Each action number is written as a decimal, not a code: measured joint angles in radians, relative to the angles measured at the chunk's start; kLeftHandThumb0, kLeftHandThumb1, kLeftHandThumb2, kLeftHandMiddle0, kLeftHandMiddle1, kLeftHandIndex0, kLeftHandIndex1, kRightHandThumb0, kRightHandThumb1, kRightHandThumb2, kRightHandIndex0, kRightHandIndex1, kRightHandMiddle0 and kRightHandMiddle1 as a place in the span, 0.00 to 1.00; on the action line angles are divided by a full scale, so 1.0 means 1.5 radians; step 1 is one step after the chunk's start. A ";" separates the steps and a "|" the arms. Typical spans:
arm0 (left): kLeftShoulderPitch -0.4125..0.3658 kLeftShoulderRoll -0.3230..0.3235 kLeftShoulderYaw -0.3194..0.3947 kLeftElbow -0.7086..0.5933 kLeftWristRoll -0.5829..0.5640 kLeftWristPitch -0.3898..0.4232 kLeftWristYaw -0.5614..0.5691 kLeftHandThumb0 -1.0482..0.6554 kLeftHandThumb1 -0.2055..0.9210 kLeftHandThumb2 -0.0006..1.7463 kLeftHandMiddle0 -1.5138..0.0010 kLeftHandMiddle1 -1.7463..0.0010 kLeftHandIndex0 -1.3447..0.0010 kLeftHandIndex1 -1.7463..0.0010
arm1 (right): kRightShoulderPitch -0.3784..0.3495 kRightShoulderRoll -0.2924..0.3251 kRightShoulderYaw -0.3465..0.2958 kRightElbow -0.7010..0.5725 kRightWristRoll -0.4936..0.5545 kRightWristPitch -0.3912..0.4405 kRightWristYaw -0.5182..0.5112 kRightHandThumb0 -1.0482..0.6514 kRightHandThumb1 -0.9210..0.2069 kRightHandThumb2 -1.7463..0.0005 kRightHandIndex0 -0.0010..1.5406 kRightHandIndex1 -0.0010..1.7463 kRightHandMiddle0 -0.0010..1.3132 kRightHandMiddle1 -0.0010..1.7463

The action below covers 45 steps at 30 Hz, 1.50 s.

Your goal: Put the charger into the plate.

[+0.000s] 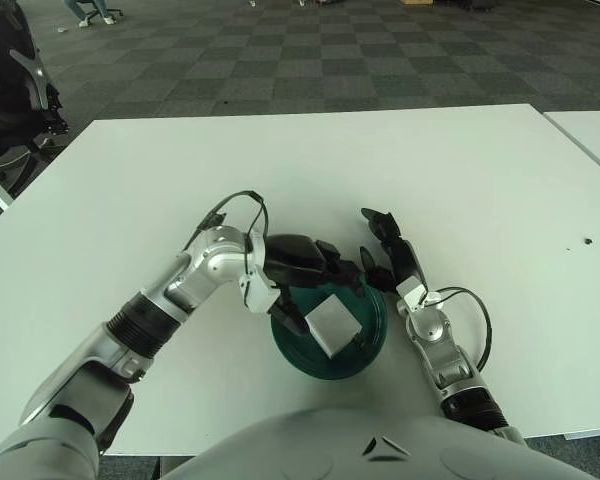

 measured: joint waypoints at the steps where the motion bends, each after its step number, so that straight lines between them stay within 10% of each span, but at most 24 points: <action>1: -0.004 0.005 0.010 -0.002 -0.014 0.000 0.000 0.00 1.00 0.43 0.85 0.98 1.00 0.73 | 0.000 0.006 -0.004 0.000 0.019 -0.001 0.013 0.24 0.00 0.52 0.26 0.02 0.01 0.49; 10: 0.079 -0.032 0.123 -0.025 -0.114 0.048 0.106 0.00 1.00 0.36 0.93 0.99 1.00 0.91 | 0.000 0.051 -0.054 0.008 0.155 -0.005 0.076 0.18 0.00 0.55 0.22 0.00 0.00 0.44; 27: 0.275 -0.319 0.261 -0.058 -0.194 0.249 0.451 0.03 1.00 0.55 0.97 1.00 1.00 0.91 | -0.009 0.042 -0.067 0.041 0.155 -0.057 0.105 0.14 0.00 0.57 0.26 0.02 0.09 0.49; 45: 0.412 -0.367 0.306 -0.004 -0.198 0.216 0.509 0.08 1.00 0.61 0.96 0.99 1.00 0.89 | -0.008 0.046 -0.079 0.041 0.155 -0.058 0.106 0.17 0.00 0.60 0.27 0.01 0.07 0.48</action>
